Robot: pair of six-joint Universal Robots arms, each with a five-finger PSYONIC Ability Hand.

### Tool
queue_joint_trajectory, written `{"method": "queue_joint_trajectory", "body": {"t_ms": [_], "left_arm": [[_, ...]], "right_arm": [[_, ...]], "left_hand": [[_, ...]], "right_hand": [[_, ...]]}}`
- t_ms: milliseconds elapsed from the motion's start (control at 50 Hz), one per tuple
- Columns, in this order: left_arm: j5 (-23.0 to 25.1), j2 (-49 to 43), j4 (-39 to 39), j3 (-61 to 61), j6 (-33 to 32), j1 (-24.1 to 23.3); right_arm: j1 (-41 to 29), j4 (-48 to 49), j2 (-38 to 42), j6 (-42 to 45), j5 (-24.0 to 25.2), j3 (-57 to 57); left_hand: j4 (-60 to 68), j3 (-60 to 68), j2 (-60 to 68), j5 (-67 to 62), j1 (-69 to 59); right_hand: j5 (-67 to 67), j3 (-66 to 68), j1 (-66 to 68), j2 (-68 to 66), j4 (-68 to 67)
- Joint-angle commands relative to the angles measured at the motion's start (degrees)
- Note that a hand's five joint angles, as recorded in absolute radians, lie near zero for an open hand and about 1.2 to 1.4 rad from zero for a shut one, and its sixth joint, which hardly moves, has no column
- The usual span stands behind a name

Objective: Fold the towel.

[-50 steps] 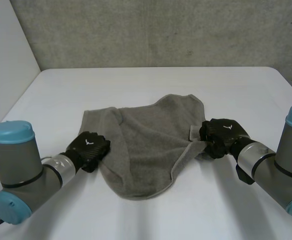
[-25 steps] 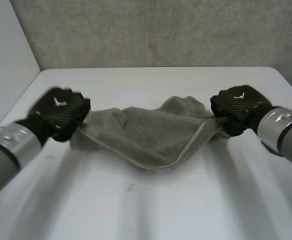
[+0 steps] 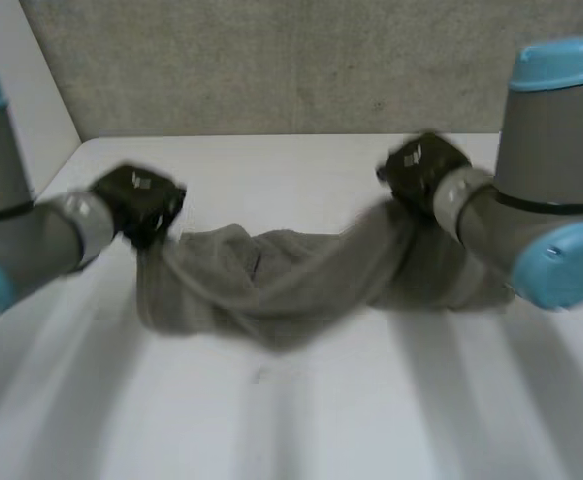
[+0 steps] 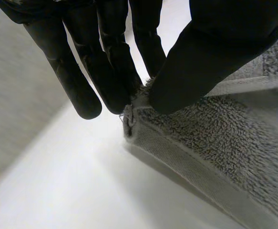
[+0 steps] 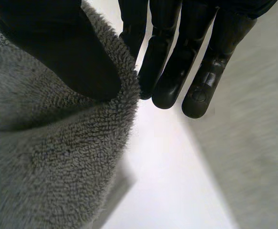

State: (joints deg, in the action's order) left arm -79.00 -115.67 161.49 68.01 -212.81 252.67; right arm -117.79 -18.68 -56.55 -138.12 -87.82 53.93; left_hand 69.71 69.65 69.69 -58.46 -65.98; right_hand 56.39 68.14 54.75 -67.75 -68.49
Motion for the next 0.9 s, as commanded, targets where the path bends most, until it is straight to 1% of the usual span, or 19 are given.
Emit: {"method": "queue_joint_trajectory", "body": {"t_ms": [20, 40, 80, 100, 160, 220, 340, 360, 400, 420, 440, 580, 620, 700, 720, 740, 760, 780, 900], "left_arm": [[-7.0, -7.5, 12.9, -33.5, 8.8, -2.5], [-7.0, -7.5, 13.0, -33.6, 8.8, -2.5], [-8.1, -5.6, 21.5, -37.9, 14.3, -2.4], [-8.1, -5.6, 21.5, -37.9, 14.4, -2.4], [-8.4, -1.8, 27.1, -36.7, 20.0, -2.4], [-7.9, 0.6, 27.2, -31.5, 22.8, -1.8], [-7.6, 3.3, 26.6, -14.4, 22.6, 0.4], [-7.6, 3.3, 26.6, -14.3, 22.6, 0.4], [-6.7, 4.2, 26.9, -3.6, 22.6, 1.8], [-6.7, 4.2, 26.9, -3.6, 22.6, 1.8], [-5.7, 4.9, 27.3, 1.6, 22.6, 2.4], [-0.8, 5.4, 27.7, 17.7, 21.7, 4.7], [0.1, 5.5, 27.8, 23.4, 18.4, 5.4], [0.2, 5.9, 27.8, 27.5, 14.5, 6.4], [0.3, 6.8, 27.8, 29.2, 13.0, 7.0], [0.3, 6.8, 27.8, 29.2, 13.0, 7.0], [0.4, 8.2, 27.8, 30.9, 11.9, 7.3], [0.5, 9.9, 27.9, 32.4, 11.4, 7.4], [0.8, 14.6, 27.9, 36.1, 11.3, 7.6]], "right_arm": [[0.0, 31.7, -0.6, -8.2, -1.8, -10.3], [0.0, 31.8, -0.6, -8.2, -1.8, -10.3], [-0.1, 43.0, -4.2, -9.2, -3.1, -8.8], [-0.1, 43.0, -4.3, -9.2, -3.1, -8.8], [-0.1, 44.2, -6.4, -9.2, -2.9, -6.0], [-0.2, 41.6, -6.8, -9.1, -2.4, -3.1], [-0.7, 32.8, -7.1, -9.0, 1.9, 5.1], [-0.7, 32.7, -7.1, -9.0, 2.0, 5.1], [-0.7, 29.1, -7.1, -8.9, 4.1, 10.7], [-0.7, 29.0, -7.1, -8.9, 4.1, 10.8], [-0.8, 27.0, -7.0, -8.8, 4.8, 14.0], [-1.1, 18.1, -5.5, -7.4, 5.1, 25.4], [-1.9, 14.0, -4.7, -7.0, 4.9, 29.1], [-1.9, 9.6, -5.1, -7.3, 4.9, 31.7], [-1.6, 7.4, -5.7, -7.8, 5.3, 32.5], [-1.6, 7.3, -5.7, -7.8, 5.3, 32.5], [-1.4, 5.7, -6.5, -8.0, 5.6, 33.2], [-1.5, 5.0, -7.8, -8.4, 5.6, 34.0], [-1.3, 6.2, -13.1, -11.2, 5.6, 34.7]], "left_hand": [[10.3, 10.4, 10.3, -11.5, -14.0], [10.3, 10.4, 10.3, -11.5, -14.0], [10.3, 10.4, 10.3, -11.5, -14.0], [10.3, 10.4, 10.3, -11.5, -14.0], [10.3, 10.4, 10.3, -11.5, -14.0], [10.3, 10.4, 10.3, -11.5, -14.0], [10.3, 10.4, 10.3, -11.5, -14.0], [10.3, 10.4, 10.3, -11.5, -14.0], [10.3, 10.4, 10.3, -11.5, -14.0], [10.3, 10.4, 10.3, -11.5, -14.0], [10.3, 10.4, 10.3, -11.5, -14.0], [10.3, 10.4, 10.3, -11.5, -14.0], [10.3, 10.4, 10.3, -11.5, -14.0], [10.3, 10.4, 10.3, -11.5, -14.0], [10.3, 10.4, 10.3, -11.5, -14.0], [10.3, 10.4, 10.3, -11.5, -14.0], [10.3, 10.4, 10.3, -11.5, -14.0], [10.3, 10.4, 10.3, -11.5, -14.0], [10.3, 10.4, 10.3, -11.5, -14.0]], "right_hand": [[13.6, 11.9, 25.3, -12.2, -11.5], [13.6, 11.9, 25.3, -12.2, -11.5], [13.6, 11.9, 25.3, -12.2, -11.5], [13.6, 11.9, 25.3, -12.2, -11.5], [13.6, 11.9, 25.3, -12.2, -11.5], [13.6, 11.9, 25.3, -12.2, -11.5], [13.6, 11.9, 25.3, -12.2, -11.5], [13.6, 11.9, 25.3, -12.2, -11.5], [13.6, 11.9, 25.3, -12.2, -11.5], [13.6, 11.9, 25.3, -12.2, -11.5], [13.6, 11.9, 25.3, -12.2, -11.5], [13.6, 11.9, 25.3, -12.2, -11.5], [13.6, 11.9, 25.3, -12.2, -11.5], [13.6, 11.9, 25.3, -12.2, -11.5], [0.3, -1.4, 12.0, 1.0, 1.8], [0.2, -1.5, 11.9, 1.1, 1.9], [-20.3, -22.0, -8.6, 21.6, 22.4], [-27.5, -29.2, -15.8, 28.8, 29.6], [-41.3, -43.1, -29.7, 42.7, 43.4]]}}
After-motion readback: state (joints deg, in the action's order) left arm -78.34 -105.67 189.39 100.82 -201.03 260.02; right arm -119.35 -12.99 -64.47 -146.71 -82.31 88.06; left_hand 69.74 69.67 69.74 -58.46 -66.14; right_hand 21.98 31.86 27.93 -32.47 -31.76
